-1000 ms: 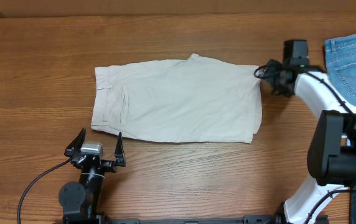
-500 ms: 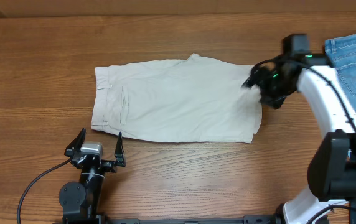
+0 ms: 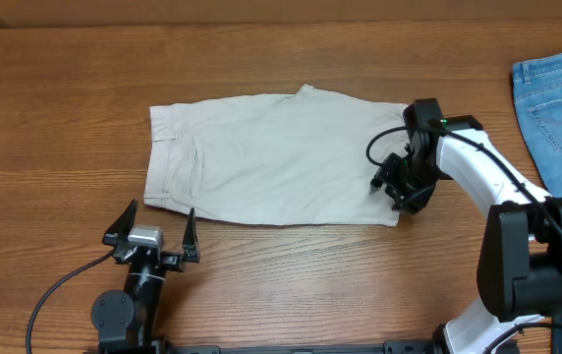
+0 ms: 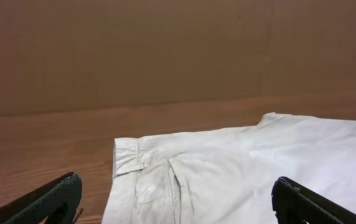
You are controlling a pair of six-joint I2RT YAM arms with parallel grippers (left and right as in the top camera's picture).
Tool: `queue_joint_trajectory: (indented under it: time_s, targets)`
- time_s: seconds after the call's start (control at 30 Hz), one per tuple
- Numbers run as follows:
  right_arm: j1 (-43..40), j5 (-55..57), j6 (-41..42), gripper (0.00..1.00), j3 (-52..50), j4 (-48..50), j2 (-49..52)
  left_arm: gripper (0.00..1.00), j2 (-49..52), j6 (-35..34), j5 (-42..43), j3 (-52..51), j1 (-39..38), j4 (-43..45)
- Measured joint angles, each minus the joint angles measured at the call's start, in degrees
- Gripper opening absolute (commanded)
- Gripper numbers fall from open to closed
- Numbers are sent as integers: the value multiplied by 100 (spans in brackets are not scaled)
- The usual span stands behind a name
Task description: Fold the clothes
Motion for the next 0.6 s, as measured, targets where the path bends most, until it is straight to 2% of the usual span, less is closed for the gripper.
queue_joint_trajectory:
  time_s: [0.17, 0.3, 0.5, 0.6]
  targets:
    - [-15, 289, 116, 69, -26, 31, 0, 100, 20, 0, -9, 72, 0, -17]
    - [-15, 426, 170, 78, -26, 184, 0, 100, 505, 0, -33, 636, 0, -271]
    - [-15, 501, 186, 84, -33, 308, 0, 100, 2494, 4, -46, 2295, 0, -914]
    - [-15, 496, 188, 85, -39, 295, 0, 100, 3982, 184, -24, 3626, 0, -1869]
